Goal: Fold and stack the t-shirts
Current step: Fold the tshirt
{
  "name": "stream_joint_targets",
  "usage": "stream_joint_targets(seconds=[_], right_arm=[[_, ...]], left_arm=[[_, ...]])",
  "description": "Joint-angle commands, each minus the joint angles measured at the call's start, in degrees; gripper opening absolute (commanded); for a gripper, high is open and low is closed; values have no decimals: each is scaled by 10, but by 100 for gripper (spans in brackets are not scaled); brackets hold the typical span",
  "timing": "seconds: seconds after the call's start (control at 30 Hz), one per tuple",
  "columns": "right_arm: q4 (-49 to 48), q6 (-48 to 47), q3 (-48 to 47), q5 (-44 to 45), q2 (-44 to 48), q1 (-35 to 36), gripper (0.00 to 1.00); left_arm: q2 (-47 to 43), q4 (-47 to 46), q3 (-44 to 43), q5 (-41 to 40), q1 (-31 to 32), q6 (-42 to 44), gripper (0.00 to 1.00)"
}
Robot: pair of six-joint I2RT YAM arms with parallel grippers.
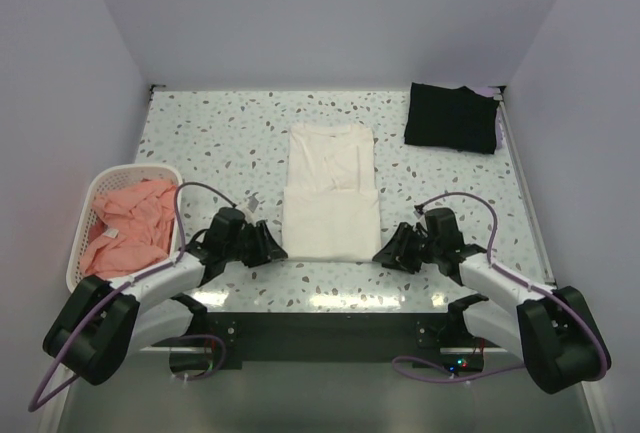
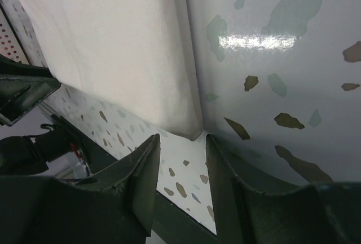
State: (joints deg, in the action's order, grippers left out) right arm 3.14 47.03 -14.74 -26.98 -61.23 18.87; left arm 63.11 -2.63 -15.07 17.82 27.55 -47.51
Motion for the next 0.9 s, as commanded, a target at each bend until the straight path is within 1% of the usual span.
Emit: stream_joint_targets(seconds=[0.0,0.13,0.37,0.47,0.67,0.7,0.73,0.8,0.87], right_arm=[[-4,7,17,21,-10,4,42],[-23,13,26,22,-18,3,39],[-52,18,35,22,-35,3,36],[-56,17,35,25,-36,3,34],[-41,5,24,30,-27,4,21],[-36,1,23,30,-24,4,19],[-33,-1,20,28,-21,3,16],[-33,-5,19,26,-12,3,14],[-17,-10,20,22,2,4,10]], left_arm=[[4,-18,14,1,11,-11,39],[10,-19,18,-10,27,-21,38],[17,-26,13,-30,30,-28,36],[22,-26,6,-37,30,-24,34],[27,-27,-2,-36,31,-18,16],[26,-26,-3,-36,32,-16,10],[25,-24,-4,-35,34,-15,7],[21,-20,-4,-35,37,-14,0],[18,-18,-1,-37,44,-14,0]])
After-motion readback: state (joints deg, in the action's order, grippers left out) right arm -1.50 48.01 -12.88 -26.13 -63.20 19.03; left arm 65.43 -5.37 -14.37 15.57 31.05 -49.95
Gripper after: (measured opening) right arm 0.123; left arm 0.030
